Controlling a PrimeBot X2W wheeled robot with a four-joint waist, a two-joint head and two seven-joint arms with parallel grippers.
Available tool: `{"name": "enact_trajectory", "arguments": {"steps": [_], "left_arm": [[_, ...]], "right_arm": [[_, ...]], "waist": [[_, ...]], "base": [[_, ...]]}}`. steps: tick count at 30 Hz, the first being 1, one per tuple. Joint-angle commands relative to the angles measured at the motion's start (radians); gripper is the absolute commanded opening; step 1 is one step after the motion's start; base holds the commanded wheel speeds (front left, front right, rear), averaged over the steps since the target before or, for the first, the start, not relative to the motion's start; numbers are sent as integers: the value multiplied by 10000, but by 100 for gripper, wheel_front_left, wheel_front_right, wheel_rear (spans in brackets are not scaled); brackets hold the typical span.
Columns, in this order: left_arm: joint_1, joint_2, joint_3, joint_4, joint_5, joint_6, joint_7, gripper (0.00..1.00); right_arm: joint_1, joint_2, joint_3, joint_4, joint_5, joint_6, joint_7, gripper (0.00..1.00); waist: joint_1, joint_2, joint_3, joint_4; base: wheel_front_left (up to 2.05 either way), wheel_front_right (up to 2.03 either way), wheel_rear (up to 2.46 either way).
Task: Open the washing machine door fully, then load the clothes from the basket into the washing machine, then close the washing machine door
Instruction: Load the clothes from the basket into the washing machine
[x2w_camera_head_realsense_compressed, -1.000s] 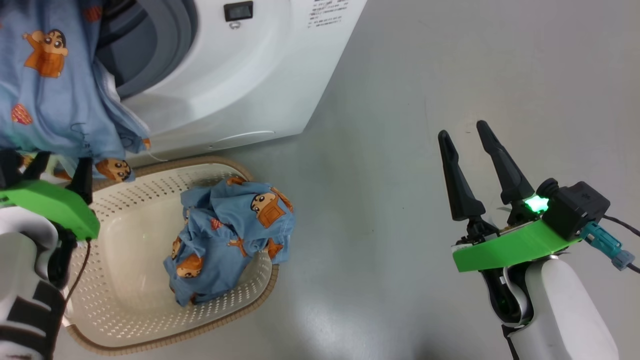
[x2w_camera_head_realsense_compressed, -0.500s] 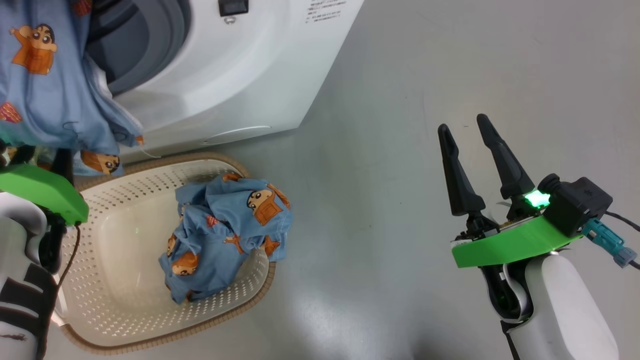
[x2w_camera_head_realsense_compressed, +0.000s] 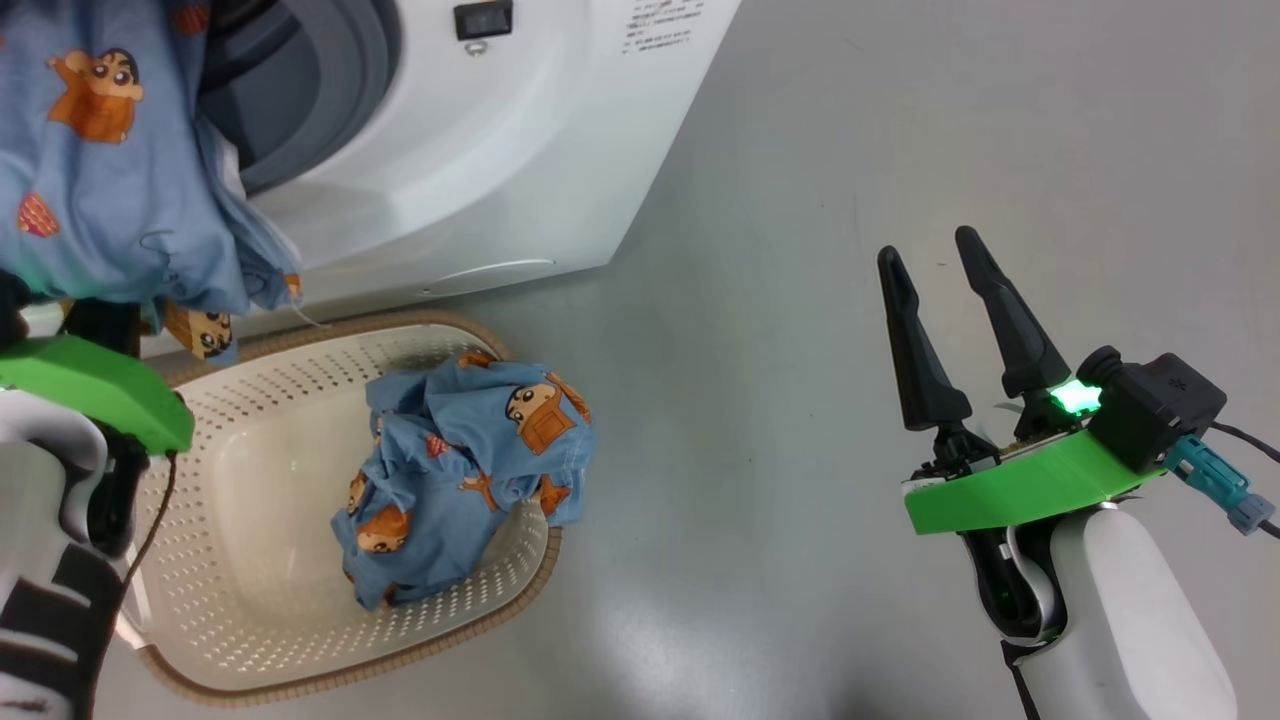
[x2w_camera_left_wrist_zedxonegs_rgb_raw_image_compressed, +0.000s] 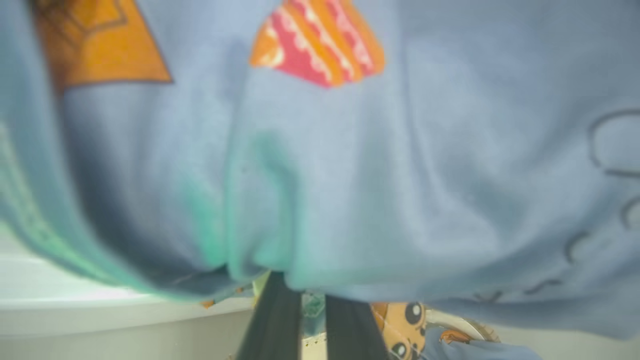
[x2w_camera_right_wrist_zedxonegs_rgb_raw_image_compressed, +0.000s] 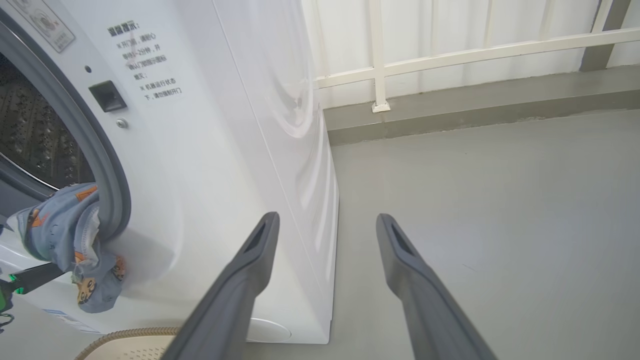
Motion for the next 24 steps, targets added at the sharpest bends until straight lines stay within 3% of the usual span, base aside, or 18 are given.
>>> {"name": "enact_trajectory", "arguments": {"steps": [1, 17, 24], "left_arm": [[247, 547, 403, -498, -56, -15, -134, 0], [2437, 322, 2626, -5106, 1024, -15, -135, 0], [1416, 388, 2810, -5226, 674, -15, 178, 0]], "right_arm": [[136, 77, 181, -199, -24, 16, -48, 100], [265, 86, 145, -114, 37, 16, -48, 100], [167, 84, 258, -99, 62, 16, -48, 100]], "waist": [[0, -1, -15, 21], [0, -1, -251, 203], [0, -1, -15, 117]], "base": [[0, 0, 0], [0, 0, 0], [0, 0, 0]]}}
